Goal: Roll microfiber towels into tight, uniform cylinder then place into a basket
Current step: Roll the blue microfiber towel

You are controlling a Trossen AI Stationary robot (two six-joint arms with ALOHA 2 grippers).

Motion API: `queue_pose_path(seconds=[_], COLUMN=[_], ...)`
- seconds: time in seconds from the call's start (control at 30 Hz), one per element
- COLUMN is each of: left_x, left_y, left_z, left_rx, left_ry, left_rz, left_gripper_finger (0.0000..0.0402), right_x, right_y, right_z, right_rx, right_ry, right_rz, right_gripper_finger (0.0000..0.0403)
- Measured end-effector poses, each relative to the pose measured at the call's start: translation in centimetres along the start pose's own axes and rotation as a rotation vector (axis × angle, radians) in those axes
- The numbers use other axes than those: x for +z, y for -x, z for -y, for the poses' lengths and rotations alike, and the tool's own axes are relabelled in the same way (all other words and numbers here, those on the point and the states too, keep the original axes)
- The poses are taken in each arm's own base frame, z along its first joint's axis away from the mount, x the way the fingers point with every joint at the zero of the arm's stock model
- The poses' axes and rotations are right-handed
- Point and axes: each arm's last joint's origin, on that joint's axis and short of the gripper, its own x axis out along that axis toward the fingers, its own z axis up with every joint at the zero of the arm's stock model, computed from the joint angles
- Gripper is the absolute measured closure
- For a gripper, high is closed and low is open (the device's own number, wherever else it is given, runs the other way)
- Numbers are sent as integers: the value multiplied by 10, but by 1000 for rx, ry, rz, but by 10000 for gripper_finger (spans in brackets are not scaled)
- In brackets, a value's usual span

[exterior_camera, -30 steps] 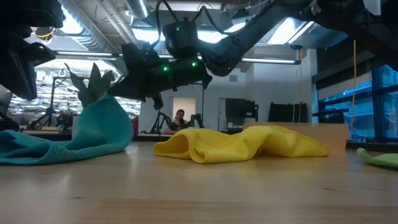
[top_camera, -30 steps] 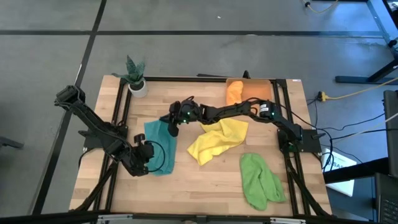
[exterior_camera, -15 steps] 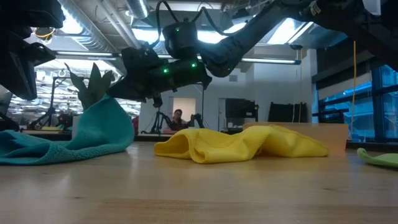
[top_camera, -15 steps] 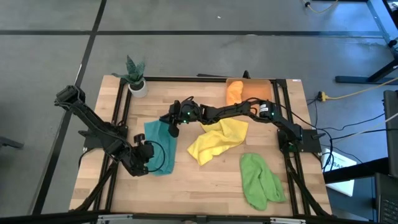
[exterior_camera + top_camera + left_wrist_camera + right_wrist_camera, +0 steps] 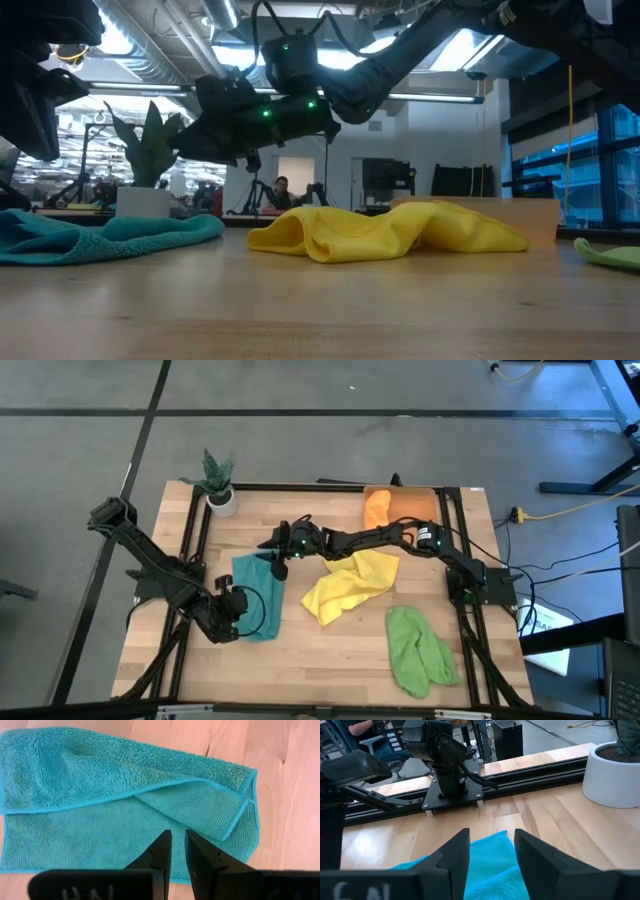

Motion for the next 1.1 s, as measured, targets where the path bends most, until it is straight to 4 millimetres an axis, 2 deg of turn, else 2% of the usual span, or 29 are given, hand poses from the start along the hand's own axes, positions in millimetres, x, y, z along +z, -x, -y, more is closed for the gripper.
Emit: queue_pose_path(seconds=[0.1, 0.27, 0.5, 0.6, 0.77, 1.1], left_x=[0, -2, -17, -20, -26, -36], left_y=[0, -3, -19, -21, -23, -49], left_z=[0, 0, 2, 9, 23, 34], left_rx=[0, 0, -68, -146, -230, -144], left_ry=[26, 58, -33, -115, -378, -520], left_rz=[0, 16, 69, 131, 228, 190], left_gripper_finger=[355, 355, 355, 355, 355, 355], right_x=[12, 39, 63, 68, 74, 66], right_y=[5, 19, 49, 65, 83, 90], right_z=[-4, -13, -36, -46, -61, -93], right_rx=[47, 175, 207, 218, 189, 213], right_ry=[36, 195, 308, 289, 289, 317], right_rz=[20, 10, -169, -276, -384, -464], right_gripper_finger=[240, 244, 245, 245, 246, 246])
